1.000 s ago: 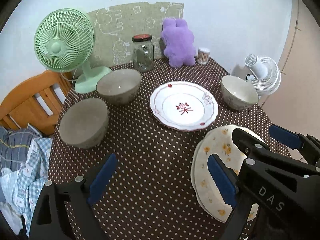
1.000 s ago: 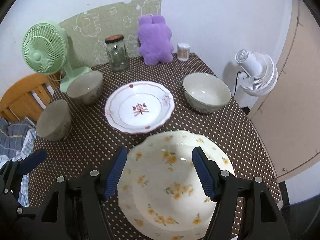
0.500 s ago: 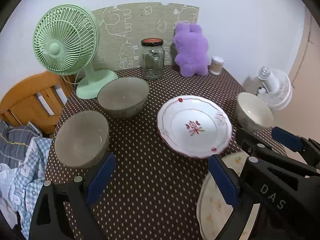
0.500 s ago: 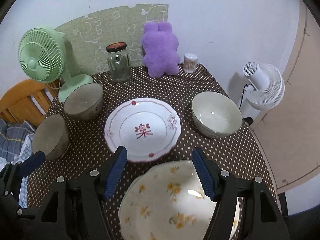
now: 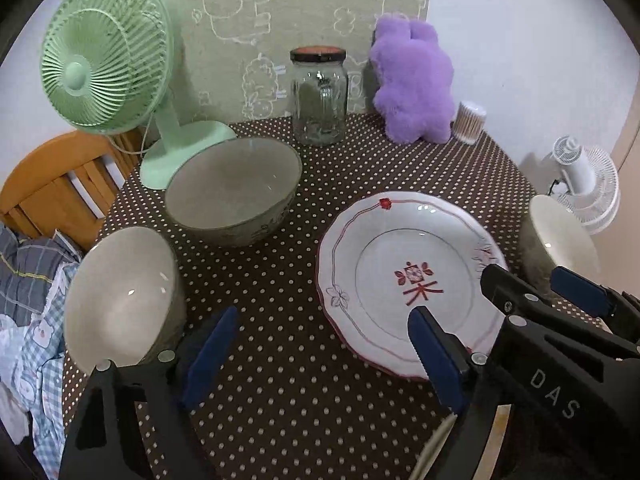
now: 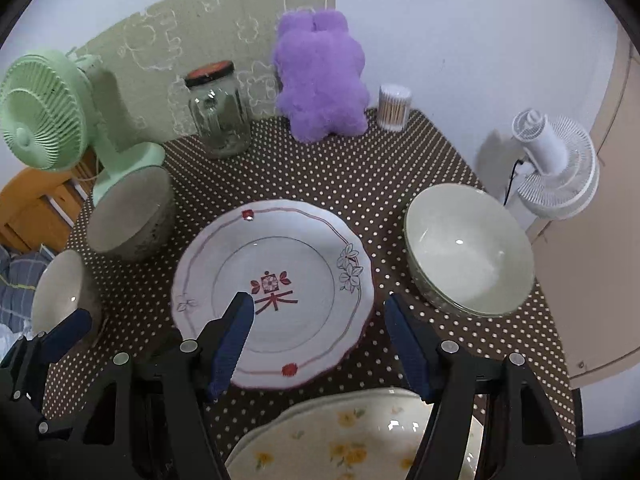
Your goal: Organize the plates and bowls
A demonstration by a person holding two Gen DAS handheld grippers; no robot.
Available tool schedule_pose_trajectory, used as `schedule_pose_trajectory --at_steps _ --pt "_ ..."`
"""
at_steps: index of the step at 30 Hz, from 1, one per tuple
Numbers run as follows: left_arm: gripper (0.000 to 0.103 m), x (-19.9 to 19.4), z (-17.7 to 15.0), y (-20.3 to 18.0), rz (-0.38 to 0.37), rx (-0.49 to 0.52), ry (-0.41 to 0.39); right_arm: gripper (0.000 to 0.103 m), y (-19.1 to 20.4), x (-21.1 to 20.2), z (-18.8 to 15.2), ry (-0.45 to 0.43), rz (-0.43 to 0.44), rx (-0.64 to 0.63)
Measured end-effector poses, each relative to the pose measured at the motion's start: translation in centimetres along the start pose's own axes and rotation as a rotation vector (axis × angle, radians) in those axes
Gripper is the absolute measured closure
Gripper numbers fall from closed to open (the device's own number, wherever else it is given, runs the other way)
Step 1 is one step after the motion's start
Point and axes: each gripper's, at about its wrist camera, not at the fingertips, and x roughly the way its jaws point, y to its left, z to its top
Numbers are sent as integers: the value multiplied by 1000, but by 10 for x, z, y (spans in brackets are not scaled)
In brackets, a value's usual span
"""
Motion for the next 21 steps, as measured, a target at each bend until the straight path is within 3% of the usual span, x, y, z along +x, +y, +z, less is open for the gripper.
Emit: schedule_pose_trajectory --at_steps 11,21 --pt "28 59 7 -13 8 0 81 33 -11 57 7 93 -20 12" --pt "38 73 6 -20 -20 16 109 42 -10 79 6 116 -48 -7"
